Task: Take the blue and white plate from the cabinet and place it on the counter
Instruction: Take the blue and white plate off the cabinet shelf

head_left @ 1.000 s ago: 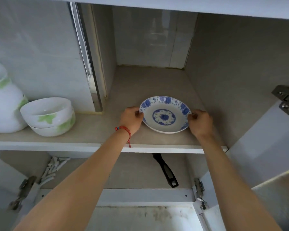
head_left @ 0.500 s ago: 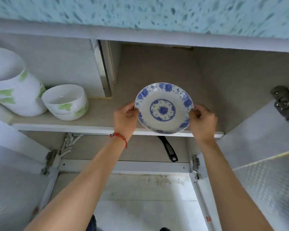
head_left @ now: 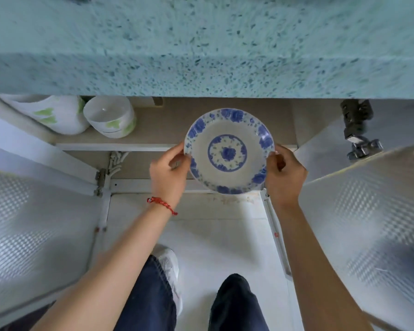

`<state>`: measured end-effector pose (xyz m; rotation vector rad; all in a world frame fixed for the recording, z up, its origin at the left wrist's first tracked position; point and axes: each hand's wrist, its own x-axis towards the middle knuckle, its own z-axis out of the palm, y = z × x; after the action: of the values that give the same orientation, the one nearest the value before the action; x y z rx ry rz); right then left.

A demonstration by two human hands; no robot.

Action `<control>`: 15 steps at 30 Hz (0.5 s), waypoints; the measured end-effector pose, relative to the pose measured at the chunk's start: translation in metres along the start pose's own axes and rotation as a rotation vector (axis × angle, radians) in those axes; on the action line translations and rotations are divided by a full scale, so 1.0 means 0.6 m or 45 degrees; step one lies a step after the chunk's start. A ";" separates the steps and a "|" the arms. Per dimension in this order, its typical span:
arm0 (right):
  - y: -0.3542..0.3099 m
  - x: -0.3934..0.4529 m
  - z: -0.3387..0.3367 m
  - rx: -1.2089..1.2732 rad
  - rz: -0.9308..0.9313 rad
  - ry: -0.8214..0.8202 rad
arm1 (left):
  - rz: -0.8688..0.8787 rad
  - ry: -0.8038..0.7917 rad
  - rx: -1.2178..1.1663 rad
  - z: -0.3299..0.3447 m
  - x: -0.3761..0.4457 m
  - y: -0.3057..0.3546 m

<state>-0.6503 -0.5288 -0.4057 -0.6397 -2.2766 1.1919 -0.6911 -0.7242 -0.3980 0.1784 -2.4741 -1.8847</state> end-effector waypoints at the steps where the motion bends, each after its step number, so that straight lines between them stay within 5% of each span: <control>1: -0.011 -0.011 -0.015 -0.007 -0.011 0.011 | -0.031 -0.008 0.004 -0.008 -0.016 0.012; 15: -0.193 -0.143 -0.237 -0.082 0.332 -0.049 | -0.192 -0.059 -0.041 -0.124 -0.215 0.244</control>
<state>-0.5174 -0.5526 -0.2543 -0.9701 -2.3237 1.2613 -0.5674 -0.7432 -0.2308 0.3327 -2.5241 -2.0058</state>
